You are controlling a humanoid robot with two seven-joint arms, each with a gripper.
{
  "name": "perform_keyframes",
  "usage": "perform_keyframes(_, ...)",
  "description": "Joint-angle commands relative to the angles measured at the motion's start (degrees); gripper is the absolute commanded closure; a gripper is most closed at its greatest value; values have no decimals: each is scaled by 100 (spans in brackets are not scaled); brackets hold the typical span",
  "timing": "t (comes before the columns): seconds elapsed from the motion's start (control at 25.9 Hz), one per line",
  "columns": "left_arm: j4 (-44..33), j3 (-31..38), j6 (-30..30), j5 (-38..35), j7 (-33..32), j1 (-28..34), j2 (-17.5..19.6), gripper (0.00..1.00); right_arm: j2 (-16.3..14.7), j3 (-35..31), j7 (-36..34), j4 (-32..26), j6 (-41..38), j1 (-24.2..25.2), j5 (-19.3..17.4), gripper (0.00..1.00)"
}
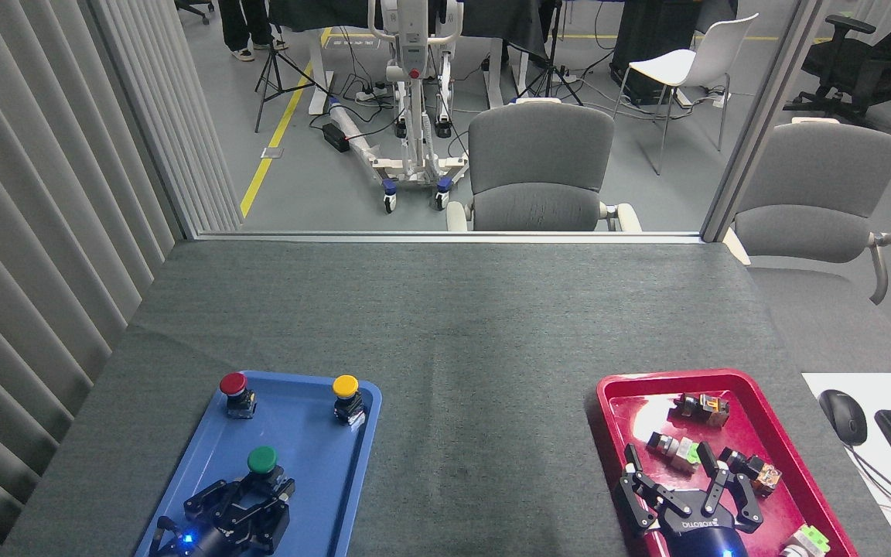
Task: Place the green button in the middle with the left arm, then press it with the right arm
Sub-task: 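Close the left gripper on the green button and lift it, then carry the green button off the tray to the table middle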
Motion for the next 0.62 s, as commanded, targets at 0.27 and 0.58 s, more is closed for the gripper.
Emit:
perform_keyframes(0.27, -633, -19, -365, -141, 209, -2, 84, 100, -38, 2, -32, 0, 7, 4, 0, 2)
perform_keyframes(0.58, -1485, -98, -1156, -80, 526, -160, -48, 100, -65, -7, -32, 0, 7, 4, -9, 1)
